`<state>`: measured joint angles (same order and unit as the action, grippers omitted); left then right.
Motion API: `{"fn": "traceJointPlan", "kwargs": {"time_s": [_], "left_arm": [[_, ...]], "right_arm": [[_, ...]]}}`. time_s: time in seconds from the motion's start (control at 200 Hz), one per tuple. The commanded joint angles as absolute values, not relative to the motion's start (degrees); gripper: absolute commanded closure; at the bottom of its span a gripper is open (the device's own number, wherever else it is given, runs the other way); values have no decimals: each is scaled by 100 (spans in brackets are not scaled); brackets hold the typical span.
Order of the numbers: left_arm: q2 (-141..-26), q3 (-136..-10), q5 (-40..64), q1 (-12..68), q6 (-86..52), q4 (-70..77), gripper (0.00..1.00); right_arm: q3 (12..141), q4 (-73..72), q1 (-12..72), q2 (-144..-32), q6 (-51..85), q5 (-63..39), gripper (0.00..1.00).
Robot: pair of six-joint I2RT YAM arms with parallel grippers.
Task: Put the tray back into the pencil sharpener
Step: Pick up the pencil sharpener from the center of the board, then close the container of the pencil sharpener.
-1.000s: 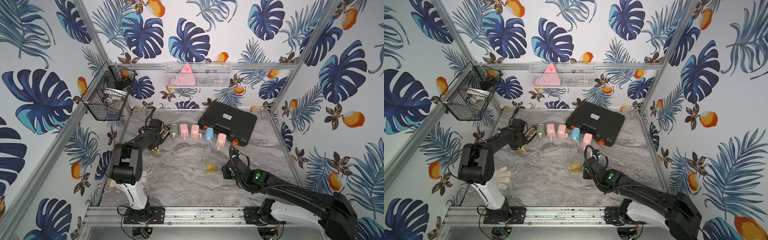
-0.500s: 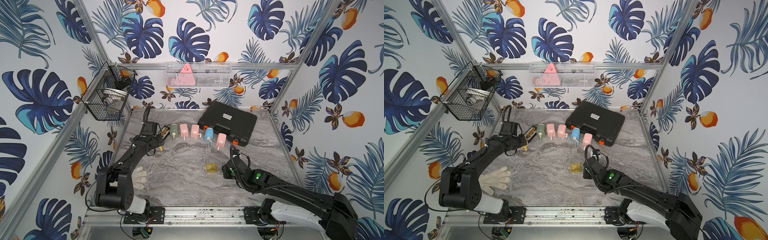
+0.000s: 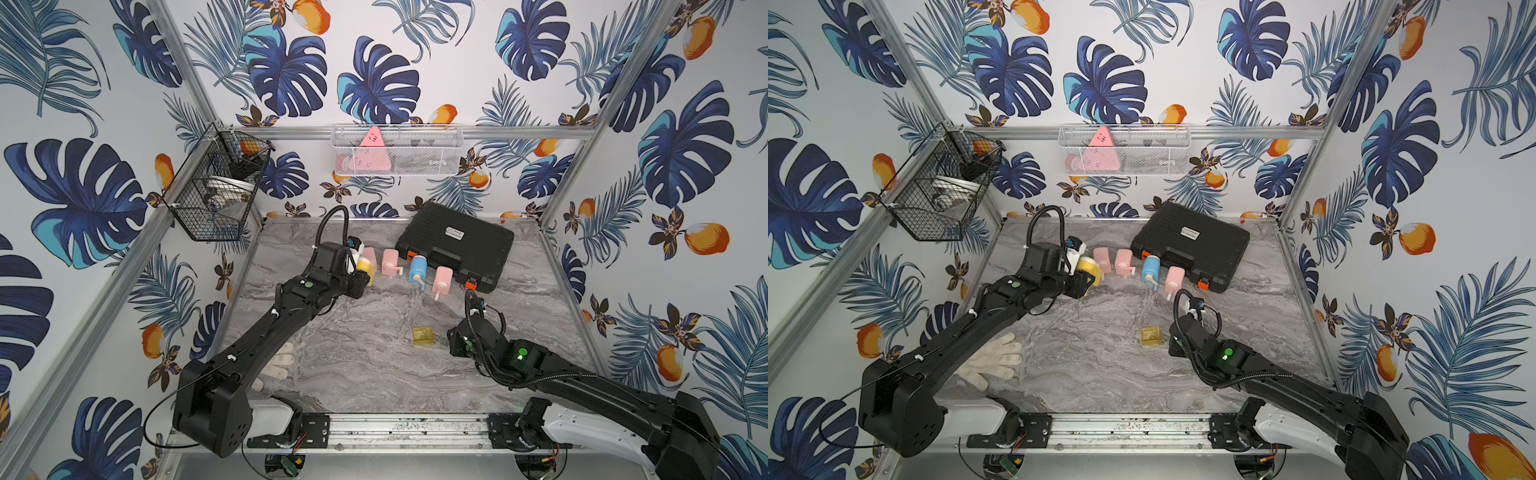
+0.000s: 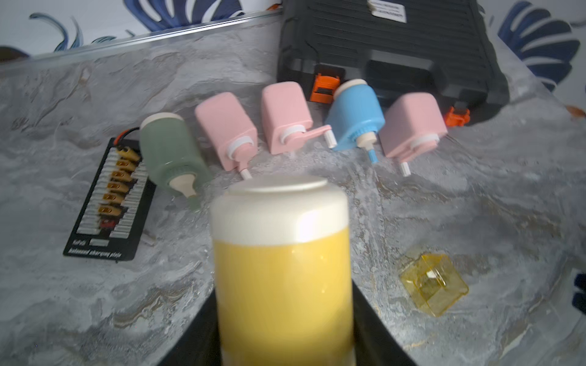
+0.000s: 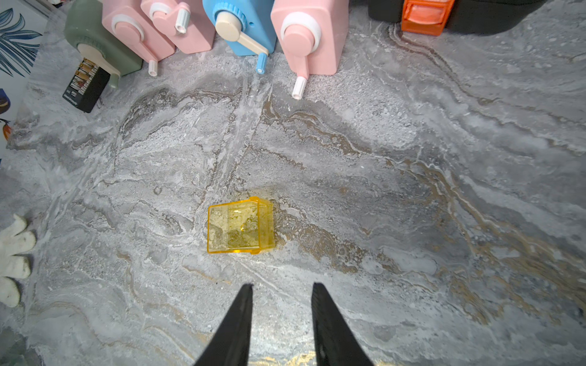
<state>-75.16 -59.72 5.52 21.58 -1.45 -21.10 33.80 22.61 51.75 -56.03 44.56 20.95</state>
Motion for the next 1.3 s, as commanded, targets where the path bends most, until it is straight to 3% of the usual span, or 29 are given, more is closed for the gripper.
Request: {"fn": "traceJointPlan", "kwargs": {"time_s": [0.0,0.38,0.746,1.021,1.296], "left_arm": [[-7384,-5797,962,2461,1164,-1822,76],[-7353,-5368,1757,3630,3811,-2760,76],[-8603,-5942,1041,4684,4465,-3344,71],[-9300,-6564,558,4711,4190,-3551,70],[-9026,-6371,1067,4311,3976,-3534,69]], "right_arm": [[3419,2545,5186,-5517,4571,2284,66],[3294,2549,5186,-5541,4820,2271,66],[2949,2177,5042,-5641,5220,1820,65],[2709,2033,4566,-5479,5241,1216,65],[2731,1899,4318,-5598,5092,908,65]]}}
